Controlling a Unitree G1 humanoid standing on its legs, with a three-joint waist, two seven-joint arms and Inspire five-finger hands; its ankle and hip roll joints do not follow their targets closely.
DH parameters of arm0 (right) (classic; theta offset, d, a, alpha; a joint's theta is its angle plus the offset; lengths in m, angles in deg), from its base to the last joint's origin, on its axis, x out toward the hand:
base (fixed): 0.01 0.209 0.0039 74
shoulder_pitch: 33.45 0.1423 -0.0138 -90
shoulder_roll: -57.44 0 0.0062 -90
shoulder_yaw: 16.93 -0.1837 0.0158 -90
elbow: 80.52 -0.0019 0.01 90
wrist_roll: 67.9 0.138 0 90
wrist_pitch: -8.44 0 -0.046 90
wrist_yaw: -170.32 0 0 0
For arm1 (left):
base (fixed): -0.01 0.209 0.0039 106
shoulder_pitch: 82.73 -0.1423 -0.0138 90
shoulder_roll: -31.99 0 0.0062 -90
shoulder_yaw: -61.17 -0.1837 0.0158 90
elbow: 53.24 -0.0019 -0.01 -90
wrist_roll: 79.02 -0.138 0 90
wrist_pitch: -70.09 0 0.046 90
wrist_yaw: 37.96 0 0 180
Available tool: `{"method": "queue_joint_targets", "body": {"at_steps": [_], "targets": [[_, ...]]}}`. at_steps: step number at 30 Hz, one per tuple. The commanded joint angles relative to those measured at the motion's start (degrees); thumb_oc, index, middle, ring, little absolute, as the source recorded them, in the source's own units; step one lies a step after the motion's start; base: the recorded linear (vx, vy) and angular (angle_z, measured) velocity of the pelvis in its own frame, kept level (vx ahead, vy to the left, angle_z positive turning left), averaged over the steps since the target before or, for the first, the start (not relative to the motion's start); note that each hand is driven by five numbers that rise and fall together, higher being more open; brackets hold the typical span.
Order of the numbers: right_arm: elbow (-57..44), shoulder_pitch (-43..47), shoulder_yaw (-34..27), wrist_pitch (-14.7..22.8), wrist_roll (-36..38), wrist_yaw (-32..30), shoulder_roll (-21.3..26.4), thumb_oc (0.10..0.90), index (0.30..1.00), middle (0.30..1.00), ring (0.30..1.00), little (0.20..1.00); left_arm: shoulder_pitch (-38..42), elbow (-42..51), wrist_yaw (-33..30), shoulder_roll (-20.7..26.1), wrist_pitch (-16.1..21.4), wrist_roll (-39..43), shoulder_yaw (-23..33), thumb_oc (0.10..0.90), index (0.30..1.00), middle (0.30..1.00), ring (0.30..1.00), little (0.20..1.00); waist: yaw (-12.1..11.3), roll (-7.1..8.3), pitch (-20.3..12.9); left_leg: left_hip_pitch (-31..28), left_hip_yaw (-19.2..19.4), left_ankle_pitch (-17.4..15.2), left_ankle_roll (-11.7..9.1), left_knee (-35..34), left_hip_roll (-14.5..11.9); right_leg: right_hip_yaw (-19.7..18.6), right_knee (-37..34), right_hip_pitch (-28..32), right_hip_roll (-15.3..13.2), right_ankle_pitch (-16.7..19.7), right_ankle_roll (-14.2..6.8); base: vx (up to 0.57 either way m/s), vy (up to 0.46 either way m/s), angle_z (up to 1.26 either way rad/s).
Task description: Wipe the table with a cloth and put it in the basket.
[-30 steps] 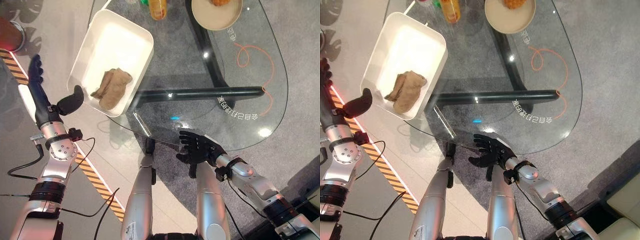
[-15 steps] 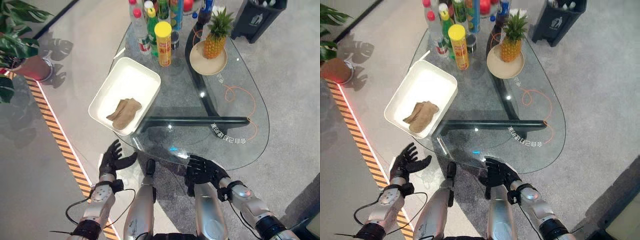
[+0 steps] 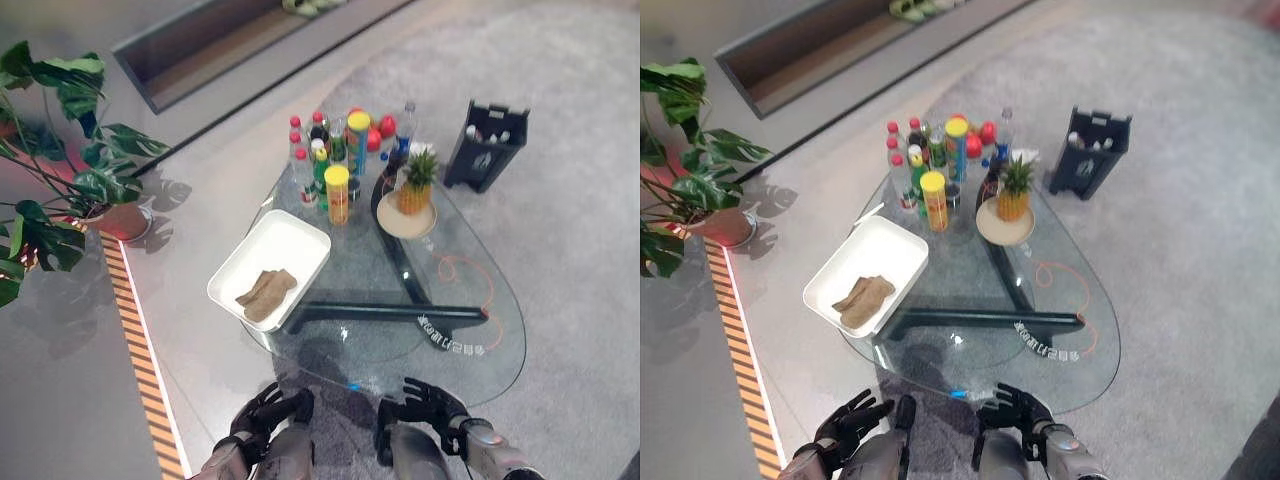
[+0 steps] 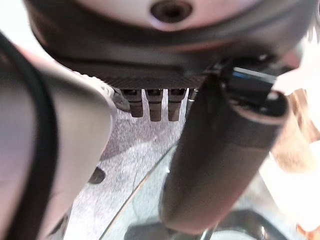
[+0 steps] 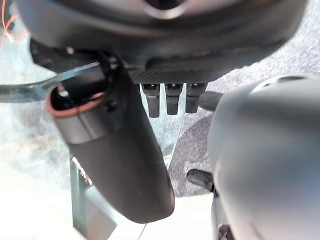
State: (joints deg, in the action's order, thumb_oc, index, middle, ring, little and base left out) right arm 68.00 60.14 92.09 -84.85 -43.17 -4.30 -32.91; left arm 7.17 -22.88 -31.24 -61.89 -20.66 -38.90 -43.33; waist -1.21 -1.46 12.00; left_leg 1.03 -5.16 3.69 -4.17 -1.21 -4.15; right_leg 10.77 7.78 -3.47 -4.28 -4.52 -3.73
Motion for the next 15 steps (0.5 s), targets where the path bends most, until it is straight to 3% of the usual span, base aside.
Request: {"method": "queue_joint_targets", "body": {"at_steps": [1,3,9,15], "targets": [[1.3,0.0,0.3,-0.7,-0.6,-1.7,-1.0,0.800,0.900,0.900,0.900,0.900,1.5,-3.6,3.0,-1.4,-1.8,-3.2,-0.8,0.800,0.900,0.900,0.900,0.900,-0.2,2.54,-1.9,-1.5,2.3,-2.0,0.7,-0.6,5.4,-2.7,-8.6,5.8,2.3,4.4,-0.4,0.08,-0.048,-0.03],[5.8,0.5,-0.3,-1.5,-0.5,-2.7,-2.0,0.800,0.900,0.900,0.900,0.900,3.0,-8.8,3.0,-1.8,-2.3,-5.9,-0.9,0.800,0.900,0.900,0.900,0.900,0.2,2.36,-3.6,-3.0,2.9,-1.9,0.6,-2.0,4.8,-3.2,-10.3,7.1,2.2,5.2,-0.7,0.09,-0.041,-0.05],[12.4,0.2,-3.9,-2.7,1.0,-5.3,-3.3,0.800,0.900,0.900,0.900,0.900,3.5,-12.7,2.0,-2.4,-5.5,-4.3,1.3,0.800,0.900,0.900,0.900,0.900,1.3,1.56,-6.0,-4.9,4.4,-2.2,0.5,-3.6,3.9,-4.2,-11.9,8.6,2.3,5.5,-0.9,0.09,0.000,-0.16],[16.4,-1.3,-9.0,-1.2,0.6,-7.2,-3.7,0.800,0.900,0.900,0.900,0.900,2.3,-16.0,2.2,-2.6,-7.1,-3.1,5.2,0.800,0.900,0.900,0.900,0.900,2.1,1.31,-7.5,-5.9,5.9,-3.0,0.7,-3.4,3.3,-5.1,-11.3,9.1,2.1,4.8,-0.8,0.06,0.014,-0.08]]}}
